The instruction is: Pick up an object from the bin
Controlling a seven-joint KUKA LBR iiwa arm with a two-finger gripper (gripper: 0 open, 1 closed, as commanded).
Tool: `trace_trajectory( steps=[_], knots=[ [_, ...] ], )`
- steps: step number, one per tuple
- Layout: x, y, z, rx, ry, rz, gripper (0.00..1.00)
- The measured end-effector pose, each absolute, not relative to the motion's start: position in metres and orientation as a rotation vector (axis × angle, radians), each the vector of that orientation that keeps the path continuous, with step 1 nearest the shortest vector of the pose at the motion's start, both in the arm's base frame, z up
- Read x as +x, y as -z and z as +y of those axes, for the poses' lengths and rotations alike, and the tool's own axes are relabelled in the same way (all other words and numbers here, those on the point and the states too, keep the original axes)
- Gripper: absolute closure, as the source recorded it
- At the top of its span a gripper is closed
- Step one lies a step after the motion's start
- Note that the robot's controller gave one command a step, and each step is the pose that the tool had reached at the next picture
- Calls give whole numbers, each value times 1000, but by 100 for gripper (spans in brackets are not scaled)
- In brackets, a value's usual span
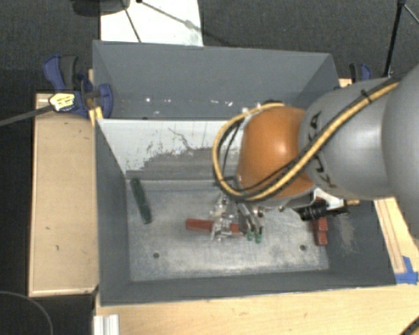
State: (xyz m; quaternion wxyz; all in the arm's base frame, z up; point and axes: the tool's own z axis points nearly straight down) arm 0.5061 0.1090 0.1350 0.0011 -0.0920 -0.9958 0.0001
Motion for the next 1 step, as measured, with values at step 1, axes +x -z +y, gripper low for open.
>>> trace_trajectory(
  steps=[1],
  knots=[
    [506,-155,109,-289,0,-3126,100]
  ],
)
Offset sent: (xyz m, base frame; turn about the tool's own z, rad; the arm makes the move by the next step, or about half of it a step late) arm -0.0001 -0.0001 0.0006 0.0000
